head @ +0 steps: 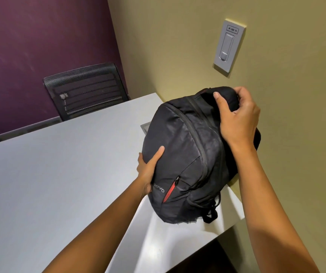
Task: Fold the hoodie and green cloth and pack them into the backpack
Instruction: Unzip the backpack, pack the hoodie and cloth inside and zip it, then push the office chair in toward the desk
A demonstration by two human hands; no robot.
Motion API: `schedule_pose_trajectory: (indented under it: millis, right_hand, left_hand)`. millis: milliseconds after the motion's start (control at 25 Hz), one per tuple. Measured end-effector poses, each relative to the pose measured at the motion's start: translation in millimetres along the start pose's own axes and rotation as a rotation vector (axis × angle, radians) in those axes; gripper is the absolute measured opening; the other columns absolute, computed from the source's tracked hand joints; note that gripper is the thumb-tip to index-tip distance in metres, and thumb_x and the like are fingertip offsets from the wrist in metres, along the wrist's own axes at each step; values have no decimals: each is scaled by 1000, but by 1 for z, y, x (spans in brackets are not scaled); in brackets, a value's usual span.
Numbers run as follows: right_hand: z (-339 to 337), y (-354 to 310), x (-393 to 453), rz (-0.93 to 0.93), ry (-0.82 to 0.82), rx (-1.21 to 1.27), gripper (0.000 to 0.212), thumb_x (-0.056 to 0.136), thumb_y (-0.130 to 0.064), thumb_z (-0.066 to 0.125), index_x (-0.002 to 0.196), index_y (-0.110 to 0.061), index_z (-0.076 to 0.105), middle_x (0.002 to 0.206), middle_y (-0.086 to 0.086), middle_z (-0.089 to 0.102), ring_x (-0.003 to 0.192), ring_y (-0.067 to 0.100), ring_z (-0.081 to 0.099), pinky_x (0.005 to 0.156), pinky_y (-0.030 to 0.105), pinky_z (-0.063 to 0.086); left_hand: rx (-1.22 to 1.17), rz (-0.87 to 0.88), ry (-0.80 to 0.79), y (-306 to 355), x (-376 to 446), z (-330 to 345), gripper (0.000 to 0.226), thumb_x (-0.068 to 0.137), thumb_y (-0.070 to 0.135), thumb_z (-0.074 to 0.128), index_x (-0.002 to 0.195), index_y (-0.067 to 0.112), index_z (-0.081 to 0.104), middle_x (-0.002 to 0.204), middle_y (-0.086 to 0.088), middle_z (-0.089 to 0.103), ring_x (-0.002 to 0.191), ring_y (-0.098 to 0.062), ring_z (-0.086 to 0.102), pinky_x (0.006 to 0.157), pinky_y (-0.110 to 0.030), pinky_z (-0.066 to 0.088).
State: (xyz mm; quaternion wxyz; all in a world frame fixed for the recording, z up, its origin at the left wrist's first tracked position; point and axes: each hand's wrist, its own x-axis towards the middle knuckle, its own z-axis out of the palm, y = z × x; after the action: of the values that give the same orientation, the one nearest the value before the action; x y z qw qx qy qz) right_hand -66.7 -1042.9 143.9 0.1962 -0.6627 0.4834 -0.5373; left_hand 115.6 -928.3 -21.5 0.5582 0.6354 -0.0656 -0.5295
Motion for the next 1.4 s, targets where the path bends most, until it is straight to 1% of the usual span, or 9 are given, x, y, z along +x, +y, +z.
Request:
schedule_pose_trajectory:
  millis: [120,320,480,600,680,920,1120,1280,1400]
  right_hand:
    - [-7,13,18,-33,1,-118,31,90,-48,61,91,-17,54,83,-3,58,80,22,53,85,44,47]
    - [-13,19,29,34,-79,-497,38,92,-38,61,123,-16,56,126,6,52,122,27,46,100,41,32]
    - [23,-7,-26,-253,-196,-576,47,91,-34,59,135,-18,53,145,6,45,135,25,41,117,44,22]
    - [48,16,-58,-301,-440,-900,64,98,-45,48,153,-18,30,165,12,12,152,30,11,123,46,1]
    - [48,44,-61,-351,-489,-1066,73,99,-52,43,158,-19,15,165,13,-6,153,32,-3,123,46,-4]
    - [44,76,-59,-412,-455,-1034,81,94,-62,44,158,-18,18,165,16,-1,153,34,-2,124,48,3]
    - [53,77,-64,-377,-441,-1090,87,93,-66,37,159,-17,8,164,17,-9,152,36,-7,123,49,2]
    - [54,73,-69,-363,-455,-1080,88,92,-62,45,159,-17,9,164,18,-8,152,36,-6,124,48,3]
    - [56,64,-79,-326,-449,-1026,85,91,-56,53,157,-16,20,165,18,-3,152,36,-2,124,47,4]
  left_hand:
    - [84,101,-92,-8,-6,25,125,45,68,91,149,47,25,149,10,44,126,-18,55,102,-45,51]
    - [428,47,-90,-18,-9,58,144,38,89,74,152,51,-4,166,5,-5,152,-33,10,119,-58,24]
    - [561,10,-65,-15,-5,67,143,40,93,65,151,50,-14,164,-1,-18,152,-39,-1,120,-59,19]
    - [554,-4,-70,-17,4,63,146,32,95,65,149,54,-11,164,1,-19,152,-38,2,117,-61,24]
    - [552,-1,-94,-18,6,57,146,32,94,68,149,55,-10,165,5,-17,152,-36,2,114,-65,25]
    - [517,30,-202,-17,0,40,145,39,84,77,154,47,-4,165,6,-14,152,-31,11,119,-54,27]
    - [442,-24,-284,-16,-10,27,139,46,79,80,155,44,2,166,6,4,149,-27,24,118,-50,31]
    - [382,-24,-259,-22,-27,15,99,84,54,69,157,34,6,165,2,13,148,-28,25,117,-47,28]
    - [347,8,-211,-24,-40,7,83,94,43,62,158,29,11,164,3,20,148,-24,27,115,-45,28]
